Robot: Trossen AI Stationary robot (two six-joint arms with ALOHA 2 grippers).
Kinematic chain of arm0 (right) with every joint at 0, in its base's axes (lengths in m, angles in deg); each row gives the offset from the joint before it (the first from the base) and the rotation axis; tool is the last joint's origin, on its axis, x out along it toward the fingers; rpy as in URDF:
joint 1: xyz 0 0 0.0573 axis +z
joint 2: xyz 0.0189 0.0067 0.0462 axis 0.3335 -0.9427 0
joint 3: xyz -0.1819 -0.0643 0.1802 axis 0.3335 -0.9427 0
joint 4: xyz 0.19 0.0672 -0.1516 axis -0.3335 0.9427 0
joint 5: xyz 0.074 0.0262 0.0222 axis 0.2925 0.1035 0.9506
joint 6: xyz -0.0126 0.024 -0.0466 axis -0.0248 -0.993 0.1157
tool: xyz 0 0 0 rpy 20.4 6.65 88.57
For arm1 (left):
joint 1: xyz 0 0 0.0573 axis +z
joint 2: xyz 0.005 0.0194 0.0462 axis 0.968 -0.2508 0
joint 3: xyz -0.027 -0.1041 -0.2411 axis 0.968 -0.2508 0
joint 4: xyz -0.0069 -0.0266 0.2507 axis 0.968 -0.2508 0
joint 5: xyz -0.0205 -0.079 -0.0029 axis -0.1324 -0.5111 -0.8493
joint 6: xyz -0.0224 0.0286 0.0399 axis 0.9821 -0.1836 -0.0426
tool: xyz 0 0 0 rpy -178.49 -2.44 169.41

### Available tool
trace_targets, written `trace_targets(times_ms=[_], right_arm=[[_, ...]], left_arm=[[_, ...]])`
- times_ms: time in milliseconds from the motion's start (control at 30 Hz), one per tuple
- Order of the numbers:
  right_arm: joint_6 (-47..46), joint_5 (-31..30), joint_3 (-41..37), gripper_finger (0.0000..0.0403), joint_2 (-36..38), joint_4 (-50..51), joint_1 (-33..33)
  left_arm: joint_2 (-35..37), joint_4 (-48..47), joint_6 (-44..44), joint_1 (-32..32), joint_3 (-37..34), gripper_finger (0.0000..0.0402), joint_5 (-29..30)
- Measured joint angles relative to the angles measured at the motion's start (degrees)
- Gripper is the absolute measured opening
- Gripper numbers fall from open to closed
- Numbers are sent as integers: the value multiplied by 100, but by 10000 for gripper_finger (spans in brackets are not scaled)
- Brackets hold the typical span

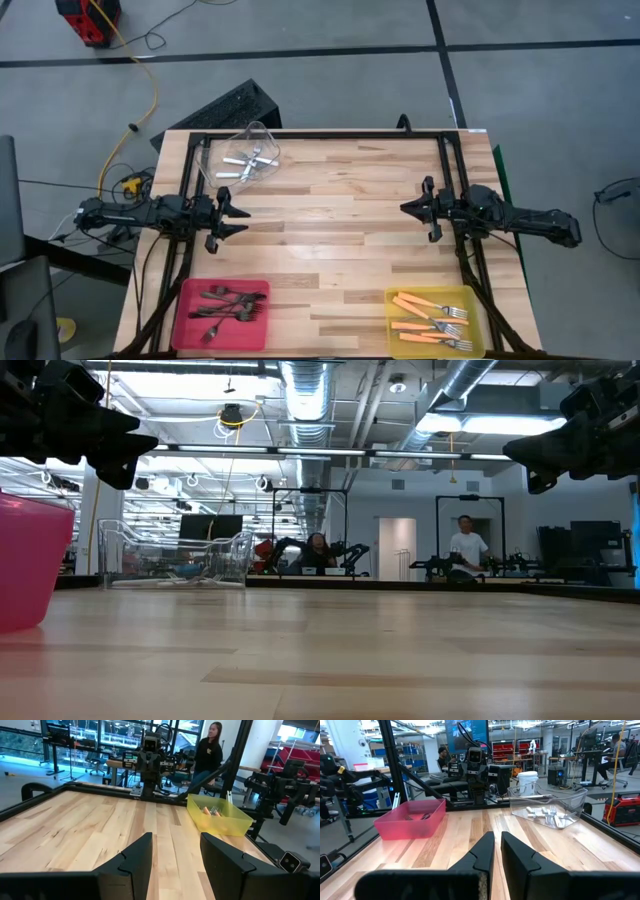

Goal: Sort silverware by color (type)
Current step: Return to Home Position

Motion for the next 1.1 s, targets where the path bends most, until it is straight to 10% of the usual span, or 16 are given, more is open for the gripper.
trace_targets(times_ms=[1100], right_arm=[[64, -211, 44, 60, -13, 127, -8]], left_arm=[[0, -7, 9, -2, 9, 151, -2]])
